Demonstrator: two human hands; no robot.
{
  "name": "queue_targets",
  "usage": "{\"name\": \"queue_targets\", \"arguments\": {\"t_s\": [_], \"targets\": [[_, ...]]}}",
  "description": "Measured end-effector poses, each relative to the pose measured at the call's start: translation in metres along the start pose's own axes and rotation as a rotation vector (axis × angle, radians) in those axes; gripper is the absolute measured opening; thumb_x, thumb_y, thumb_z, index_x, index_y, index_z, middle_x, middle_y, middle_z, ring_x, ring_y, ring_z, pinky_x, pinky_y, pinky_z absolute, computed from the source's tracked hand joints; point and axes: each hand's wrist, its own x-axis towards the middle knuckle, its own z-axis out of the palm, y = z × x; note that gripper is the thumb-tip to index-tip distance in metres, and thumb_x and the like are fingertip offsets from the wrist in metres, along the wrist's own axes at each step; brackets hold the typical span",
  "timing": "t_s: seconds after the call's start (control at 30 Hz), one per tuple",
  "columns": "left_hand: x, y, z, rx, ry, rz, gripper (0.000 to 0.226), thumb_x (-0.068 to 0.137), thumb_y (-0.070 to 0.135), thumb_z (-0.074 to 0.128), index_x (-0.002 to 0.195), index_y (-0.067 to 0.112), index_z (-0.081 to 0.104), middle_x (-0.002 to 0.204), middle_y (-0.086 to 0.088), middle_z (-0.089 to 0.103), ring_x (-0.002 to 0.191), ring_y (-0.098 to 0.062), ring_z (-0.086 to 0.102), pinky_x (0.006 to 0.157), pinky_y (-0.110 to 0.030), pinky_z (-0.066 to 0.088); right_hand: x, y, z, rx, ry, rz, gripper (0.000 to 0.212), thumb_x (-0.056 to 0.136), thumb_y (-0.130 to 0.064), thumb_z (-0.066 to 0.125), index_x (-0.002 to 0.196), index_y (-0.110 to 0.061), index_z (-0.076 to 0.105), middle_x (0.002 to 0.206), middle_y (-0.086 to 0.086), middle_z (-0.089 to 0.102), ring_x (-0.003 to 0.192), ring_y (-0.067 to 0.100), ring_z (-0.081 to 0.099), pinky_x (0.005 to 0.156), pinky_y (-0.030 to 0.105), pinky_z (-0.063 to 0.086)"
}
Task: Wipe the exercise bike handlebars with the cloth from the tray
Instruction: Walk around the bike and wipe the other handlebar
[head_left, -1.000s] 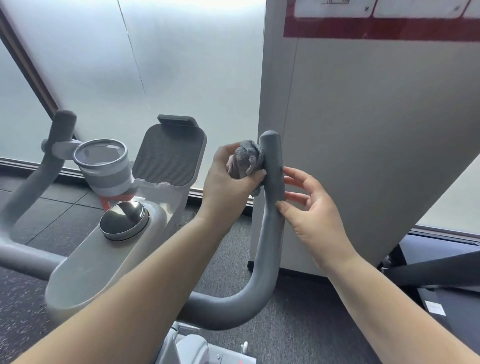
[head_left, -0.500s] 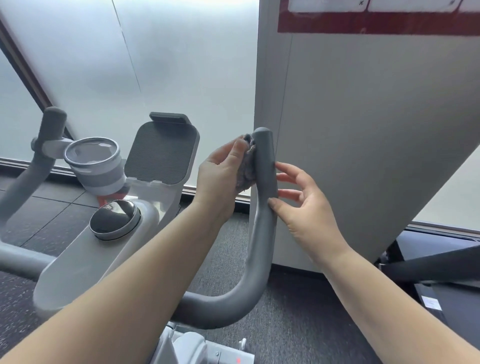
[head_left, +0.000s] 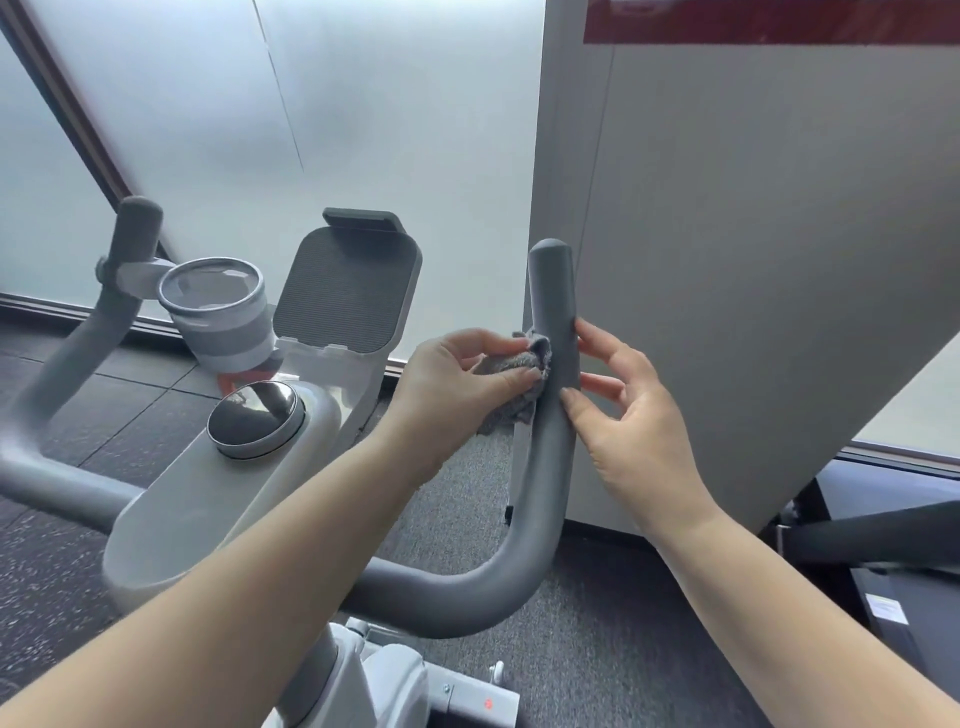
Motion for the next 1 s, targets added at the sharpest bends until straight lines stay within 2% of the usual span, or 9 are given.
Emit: {"name": "queue_targets", "arguments": {"t_s": [0.17, 0.23, 0.33, 0.47, 0.57, 0.63, 0.8, 0.87, 1.0], "targets": [[-0.022, -0.006, -0.011, 0.215, -0.124, -0.028, 0.017, 0.073, 0.012, 0.079, 0.084, 0.023, 0.073, 0.065, 0.007, 0.07, 0.047, -0.008, 0.052, 0.046, -0.023, 0.042, -0.004, 0.002, 0.0, -0.017, -0.002, 0.018, 0.053, 0.089, -0.003, 0.062, 0.132, -0.032, 0.052, 0.132, -0.011, 0.052, 0.105, -0.005, 0.059, 0.076, 0.004, 0.044], [-0.029, -0.003, -0.02, 0.303, -0.2, -0.055, 0.017, 0.07, 0.019, 0.081, 0.085, 0.025, 0.075, 0.072, -0.001, 0.073, 0.056, -0.012, 0.057, 0.054, -0.027, 0.049, -0.006, 0.004, -0.001, -0.014, -0.006, 0.023, 0.052, 0.089, -0.003, 0.062, 0.133, -0.03, 0.053, 0.133, -0.011, 0.052, 0.106, -0.005, 0.059, 0.076, 0.004, 0.044], [-0.039, 0.002, -0.03, 0.379, -0.271, -0.078, 0.023, 0.063, 0.03, 0.081, 0.086, 0.034, 0.075, 0.085, -0.009, 0.075, 0.072, -0.021, 0.064, 0.072, -0.042, 0.055, -0.011, 0.006, -0.002, -0.01, -0.001, 0.033, 0.051, 0.088, -0.004, 0.063, 0.132, -0.029, 0.054, 0.133, -0.011, 0.054, 0.107, -0.004, 0.06, 0.078, 0.005, 0.044], [-0.037, -0.006, -0.018, 0.32, -0.078, -0.03, 0.037, 0.073, 0.021, 0.08, 0.106, 0.035, 0.07, 0.093, 0.008, 0.075, 0.087, -0.013, 0.071, 0.078, -0.03, 0.056, -0.02, 0.008, -0.002, -0.01, -0.001, 0.055, 0.05, 0.087, -0.006, 0.065, 0.131, -0.028, 0.055, 0.132, -0.01, 0.055, 0.108, -0.002, 0.06, 0.078, 0.006, 0.045], [-0.039, -0.014, -0.003, 0.343, 0.008, 0.022, 0.029, 0.077, 0.026, 0.077, 0.105, 0.03, 0.071, 0.082, 0.01, 0.073, 0.068, -0.002, 0.065, 0.062, -0.023, 0.049, -0.028, 0.008, -0.002, -0.03, 0.005, 0.05, 0.049, 0.086, -0.007, 0.067, 0.129, -0.027, 0.057, 0.133, -0.008, 0.054, 0.11, 0.001, 0.06, 0.082, 0.009, 0.046], [-0.045, -0.016, 0.001, 0.394, -0.003, 0.049, 0.032, 0.076, 0.026, 0.078, 0.106, 0.029, 0.07, 0.074, 0.015, 0.069, 0.061, 0.005, 0.06, 0.058, -0.016, 0.045, -0.033, 0.008, -0.002, -0.044, 0.005, 0.053, 0.048, 0.085, -0.007, 0.068, 0.127, -0.026, 0.059, 0.134, -0.007, 0.053, 0.111, 0.002, 0.059, 0.083, 0.009, 0.046], [-0.056, -0.008, -0.006, 0.441, -0.078, 0.016, 0.031, 0.076, 0.015, 0.078, 0.106, 0.019, 0.07, 0.053, 0.016, 0.062, 0.044, 0.004, 0.053, 0.046, -0.011, 0.04, -0.045, 0.001, 0.002, -0.011, -0.014, 0.078, 0.05, 0.084, -0.005, 0.069, 0.131, -0.018, 0.057, 0.137, -0.004, 0.046, 0.118, 0.009, 0.056, 0.076, 0.001, 0.043], [-0.062, -0.004, -0.01, 0.565, -0.11, 0.042, 0.029, 0.076, 0.016, 0.077, 0.103, 0.022, 0.068, 0.059, 0.016, 0.062, 0.046, 0.007, 0.054, 0.046, -0.008, 0.039, -0.05, -0.001, 0.004, 0.002, -0.016, 0.082, 0.051, 0.083, -0.004, 0.068, 0.132, -0.016, 0.055, 0.137, -0.003, 0.045, 0.119, 0.009, 0.055, 0.076, 0.0, 0.042], [-0.077, 0.0, -0.027, 0.754, -0.233, 0.069, 0.03, 0.074, 0.025, 0.077, 0.094, 0.034, 0.056, 0.079, 0.012, 0.069, 0.066, 0.005, 0.062, 0.061, -0.009, 0.043, -0.059, -0.003, 0.007, 0.005, -0.011, 0.086, 0.052, 0.084, -0.003, 0.067, 0.132, -0.016, 0.054, 0.138, -0.003, 0.044, 0.119, 0.009, 0.054, 0.075, 0.0, 0.042]]}}
